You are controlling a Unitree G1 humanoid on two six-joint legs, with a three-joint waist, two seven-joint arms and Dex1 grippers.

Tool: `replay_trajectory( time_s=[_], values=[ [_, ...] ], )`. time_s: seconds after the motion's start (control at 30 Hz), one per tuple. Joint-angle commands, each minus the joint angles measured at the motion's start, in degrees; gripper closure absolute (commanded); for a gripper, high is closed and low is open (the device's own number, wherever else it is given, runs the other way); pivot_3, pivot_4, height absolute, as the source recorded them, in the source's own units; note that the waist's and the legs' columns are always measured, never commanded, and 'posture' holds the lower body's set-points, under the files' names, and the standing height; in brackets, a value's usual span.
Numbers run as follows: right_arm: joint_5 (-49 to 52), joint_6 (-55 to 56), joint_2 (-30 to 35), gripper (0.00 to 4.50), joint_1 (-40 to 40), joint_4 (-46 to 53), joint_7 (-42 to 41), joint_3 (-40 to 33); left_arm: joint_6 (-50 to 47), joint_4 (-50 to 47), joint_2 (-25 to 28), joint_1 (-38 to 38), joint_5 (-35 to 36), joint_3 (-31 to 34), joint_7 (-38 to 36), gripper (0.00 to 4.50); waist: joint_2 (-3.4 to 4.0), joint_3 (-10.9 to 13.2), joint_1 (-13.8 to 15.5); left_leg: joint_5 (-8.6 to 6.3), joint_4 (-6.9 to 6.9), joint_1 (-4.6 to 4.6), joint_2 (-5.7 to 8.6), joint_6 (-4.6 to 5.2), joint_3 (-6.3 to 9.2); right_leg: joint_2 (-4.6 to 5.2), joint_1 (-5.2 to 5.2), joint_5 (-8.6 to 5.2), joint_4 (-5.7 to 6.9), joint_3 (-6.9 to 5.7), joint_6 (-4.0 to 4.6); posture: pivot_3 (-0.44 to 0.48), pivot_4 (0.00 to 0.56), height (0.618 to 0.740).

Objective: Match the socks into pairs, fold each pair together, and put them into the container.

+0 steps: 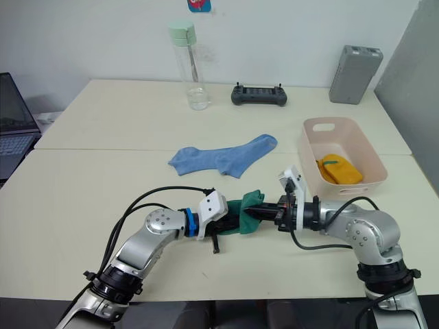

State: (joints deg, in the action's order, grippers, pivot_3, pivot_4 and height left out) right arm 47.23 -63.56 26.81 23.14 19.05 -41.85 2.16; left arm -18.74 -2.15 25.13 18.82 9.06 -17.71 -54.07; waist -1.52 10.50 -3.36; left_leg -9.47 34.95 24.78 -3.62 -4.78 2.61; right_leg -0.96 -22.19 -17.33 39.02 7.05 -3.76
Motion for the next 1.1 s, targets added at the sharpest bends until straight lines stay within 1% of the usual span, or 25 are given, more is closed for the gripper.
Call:
replay_trajectory(
  time_s=[0.03,0.07,0.23,0.33,0.4,0.47,0.5,0.67,0.77,0.9,1.03,1.1],
  values=[
    [-2.85,3.27,-0.82,4.47,1.80,-1.67,0.28,2.39,-4.29,-5.13,3.36,-1.10,2.83,3.48,-0.99,4.50,0.00,0.00,-0.04,0.00,0.00,0.00,0.00,0.00,0.01,0.00,-0.01,0.00,0.01,-0.02,0.00,0.000,0.150,0.740],
    [-3.55,3.82,-0.98,4.47,2.07,-2.16,0.20,3.06,-5.25,-6.34,4.29,-1.25,3.43,4.17,-1.18,4.50,0.00,0.00,-0.10,0.00,0.00,0.00,-0.01,0.00,0.01,-0.01,-0.03,0.00,0.02,-0.02,0.00,0.000,0.150,0.740],
    [-9.38,7.82,-1.41,4.47,4.63,-6.00,-1.24,9.05,-15.34,-15.91,13.71,-0.73,12.34,12.95,-4.80,4.50,0.00,0.01,-0.48,0.00,-0.03,0.02,-0.04,0.00,-0.01,-0.01,-0.09,-0.01,0.03,-0.01,0.02,0.000,0.150,0.740],
    [-12.28,10.01,-1.21,4.47,5.64,-7.40,-2.50,11.83,-17.55,-15.92,16.51,1.14,14.66,16.74,-4.44,4.50,0.01,0.02,-0.34,0.00,-0.06,0.01,-0.04,0.00,0.00,-0.01,-0.09,-0.03,0.01,-0.03,0.05,0.000,0.150,0.740],
    [-13.85,11.59,-1.39,4.47,6.12,-8.01,-2.91,12.86,-18.00,-14.97,17.54,2.45,15.31,18.05,-4.28,4.50,0.00,0.03,-0.08,0.00,-0.05,0.02,-0.02,-0.01,0.00,0.00,-0.08,-0.04,-0.02,-0.04,0.05,0.000,0.150,0.740],
    [-13.32,11.82,-1.71,3.95,6.11,-7.71,-3.80,12.46,-17.43,-12.98,18.25,3.82,15.05,18.80,-4.14,4.50,-0.01,0.03,-0.02,-0.01,-0.05,0.04,-0.02,-0.01,-0.01,0.00,-0.09,-0.04,-0.04,-0.05,0.05,0.000,0.150,0.740],
    [-12.98,11.72,-1.11,3.77,5.88,-6.89,-4.91,12.53,-16.70,-12.03,18.58,4.25,14.60,18.82,-4.25,4.50,-0.01,0.03,0.02,-0.01,-0.05,0.04,-0.02,-0.01,-0.01,0.00,-0.09,-0.04,-0.04,-0.05,0.05,0.000,0.150,0.740],
    [-11.32,9.50,-0.57,2.04,5.81,-4.64,-5.34,9.94,-14.09,-8.30,17.42,7.97,13.86,18.09,-3.91,4.50,-0.01,0.03,0.05,0.00,-0.07,0.04,-0.04,-0.01,0.01,0.00,-0.10,-0.04,-0.02,-0.08,0.06,0.000,0.150,0.740],
    [-6.88,4.93,-0.11,1.00,6.06,-3.07,-5.66,7.30,-13.22,-6.38,15.44,11.64,13.67,17.17,-3.49,4.50,-0.01,0.03,0.29,0.00,-0.06,0.06,-0.03,-0.01,0.04,0.00,-0.09,-0.04,-0.02,-0.11,0.06,0.000,0.150,0.740],
    [-3.04,2.64,2.49,1.00,5.14,-1.08,-6.81,3.59,-12.30,-6.13,12.24,14.12,14.03,15.21,-4.13,4.50,-0.01,0.03,0.25,0.00,-0.06,0.08,0.00,-0.01,0.03,0.01,-0.07,-0.04,-0.03,-0.08,0.06,0.000,0.150,0.740],
    [-5.23,3.13,3.72,1.00,4.34,-2.87,-4.40,2.63,-10.16,-7.47,12.17,11.99,12.66,11.35,-6.60,4.50,-0.01,0.03,-0.14,-0.01,-0.08,0.07,-0.03,-0.01,0.04,-0.01,-0.09,-0.04,-0.02,-0.09,0.07,0.000,0.150,0.740],
    [-6.57,2.18,2.96,1.00,4.26,-4.73,-1.19,2.03,-8.88,-8.52,12.89,9.47,11.12,8.69,-7.39,4.50,-0.01,0.03,-0.39,-0.01,-0.09,0.06,-0.03,0.00,0.03,-0.01,-0.10,-0.05,0.00,-0.08,0.08,0.000,0.150,0.740]
  ],
)
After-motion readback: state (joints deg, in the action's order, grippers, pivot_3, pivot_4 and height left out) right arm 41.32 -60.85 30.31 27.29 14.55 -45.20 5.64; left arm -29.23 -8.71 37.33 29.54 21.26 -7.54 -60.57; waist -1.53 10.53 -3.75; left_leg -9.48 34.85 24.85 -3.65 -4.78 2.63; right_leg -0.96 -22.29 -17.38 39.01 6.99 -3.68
